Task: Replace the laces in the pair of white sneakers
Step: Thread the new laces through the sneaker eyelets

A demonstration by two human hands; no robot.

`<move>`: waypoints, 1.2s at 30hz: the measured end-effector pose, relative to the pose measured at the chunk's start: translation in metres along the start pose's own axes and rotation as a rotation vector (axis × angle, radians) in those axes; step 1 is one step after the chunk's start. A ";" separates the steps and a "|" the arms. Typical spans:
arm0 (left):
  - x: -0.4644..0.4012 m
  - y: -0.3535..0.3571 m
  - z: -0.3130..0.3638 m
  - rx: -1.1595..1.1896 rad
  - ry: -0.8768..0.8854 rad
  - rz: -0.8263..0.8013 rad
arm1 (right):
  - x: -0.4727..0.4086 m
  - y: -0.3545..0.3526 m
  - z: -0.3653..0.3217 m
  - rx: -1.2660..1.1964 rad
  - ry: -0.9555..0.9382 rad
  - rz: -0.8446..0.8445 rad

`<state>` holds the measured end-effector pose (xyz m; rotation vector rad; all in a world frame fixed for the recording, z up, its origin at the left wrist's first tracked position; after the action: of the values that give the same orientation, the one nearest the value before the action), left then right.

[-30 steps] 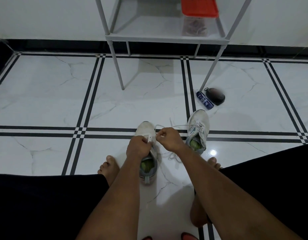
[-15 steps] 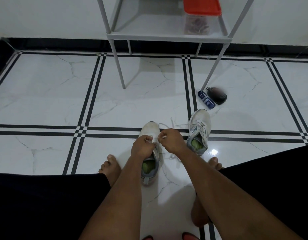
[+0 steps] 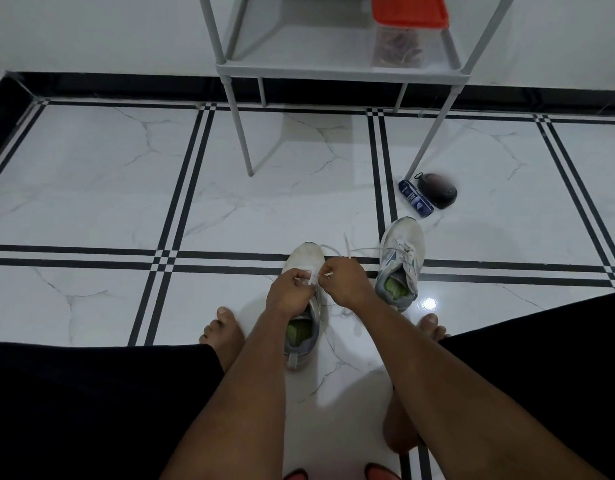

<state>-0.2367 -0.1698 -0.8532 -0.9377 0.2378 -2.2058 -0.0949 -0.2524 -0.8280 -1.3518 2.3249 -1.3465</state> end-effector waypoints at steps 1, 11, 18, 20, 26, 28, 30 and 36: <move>0.001 0.001 0.001 0.005 0.004 -0.006 | 0.000 0.001 -0.001 -0.002 -0.009 -0.003; -0.001 0.008 0.002 0.113 -0.057 -0.085 | 0.013 0.018 0.000 0.294 0.035 -0.218; -0.012 0.003 -0.005 0.086 -0.059 -0.109 | 0.028 -0.013 -0.001 0.182 0.037 -0.028; -0.016 0.005 -0.006 0.036 -0.046 -0.108 | 0.029 -0.015 -0.004 0.175 -0.039 -0.058; -0.017 0.010 0.003 -0.092 0.041 -0.092 | 0.029 -0.005 -0.018 0.208 -0.050 -0.186; -0.017 0.010 0.007 -0.176 0.082 -0.062 | 0.029 -0.002 -0.018 0.198 -0.031 -0.189; -0.017 0.012 0.009 -0.227 0.102 -0.030 | 0.027 -0.002 -0.011 0.131 0.008 -0.189; -0.013 0.010 0.017 -0.372 0.156 0.109 | 0.027 -0.002 0.014 -0.104 0.125 -0.237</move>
<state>-0.2133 -0.1660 -0.8518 -0.9205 0.7753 -2.1735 -0.1028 -0.2820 -0.8267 -1.6660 2.4065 -1.4288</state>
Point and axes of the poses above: each hand's wrist, its own x-axis away from the middle knuckle, its own y-axis out of the palm, z = x × y, the point moved 9 cm from there along -x, towards the middle knuckle
